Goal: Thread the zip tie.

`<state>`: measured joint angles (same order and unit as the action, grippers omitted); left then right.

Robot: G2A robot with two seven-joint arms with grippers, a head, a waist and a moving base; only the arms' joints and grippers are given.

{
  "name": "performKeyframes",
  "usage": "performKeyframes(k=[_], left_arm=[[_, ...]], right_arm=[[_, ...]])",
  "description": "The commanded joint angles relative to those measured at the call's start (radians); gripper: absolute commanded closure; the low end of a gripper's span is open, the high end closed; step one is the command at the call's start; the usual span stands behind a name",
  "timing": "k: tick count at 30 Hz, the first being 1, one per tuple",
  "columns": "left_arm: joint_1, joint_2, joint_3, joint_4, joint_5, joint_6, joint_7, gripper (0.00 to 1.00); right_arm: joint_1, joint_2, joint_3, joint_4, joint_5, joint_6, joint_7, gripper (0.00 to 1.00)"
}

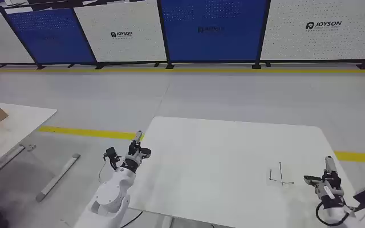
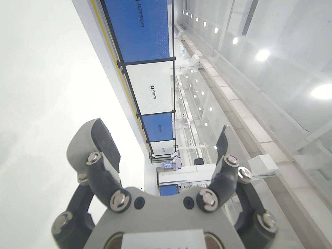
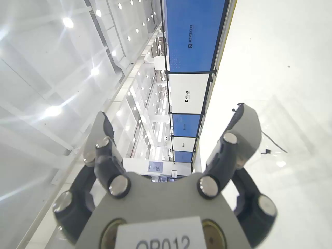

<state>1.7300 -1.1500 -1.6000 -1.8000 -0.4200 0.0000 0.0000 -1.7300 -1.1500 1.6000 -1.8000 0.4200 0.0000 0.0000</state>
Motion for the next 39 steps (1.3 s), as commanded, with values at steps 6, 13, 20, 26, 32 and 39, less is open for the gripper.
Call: performKeyframes(k=[6,13,20,26,32,39], left_arm=[[0.000,0.000,0.000,0.000,0.000,0.000,0.000,0.00],[0.000,0.000,0.000,0.000,0.000,0.000,0.000,0.00],[0.000,0.000,0.000,0.000,0.000,0.000,0.000,0.00],[0.000,0.000,0.000,0.000,0.000,0.000,0.000,0.00],[0.000,0.000,0.000,0.000,0.000,0.000,0.000,0.00],[0.000,0.000,0.000,0.000,0.000,0.000,0.000,0.00]], right_arm=[[0.000,0.000,0.000,0.000,0.000,0.000,0.000,0.22],[0.018,0.014,0.032,-0.014,-0.080,0.004,0.203,0.00],[0.025,0.038,0.111,-0.008,-0.115,0.043,0.510,0.00],[0.030,0.040,0.120,0.001,-0.121,0.052,0.526,0.00],[0.030,0.040,0.120,0.001,-0.121,0.052,0.526,0.00],[0.044,0.046,0.121,0.016,-0.132,0.075,0.597,0.00]])
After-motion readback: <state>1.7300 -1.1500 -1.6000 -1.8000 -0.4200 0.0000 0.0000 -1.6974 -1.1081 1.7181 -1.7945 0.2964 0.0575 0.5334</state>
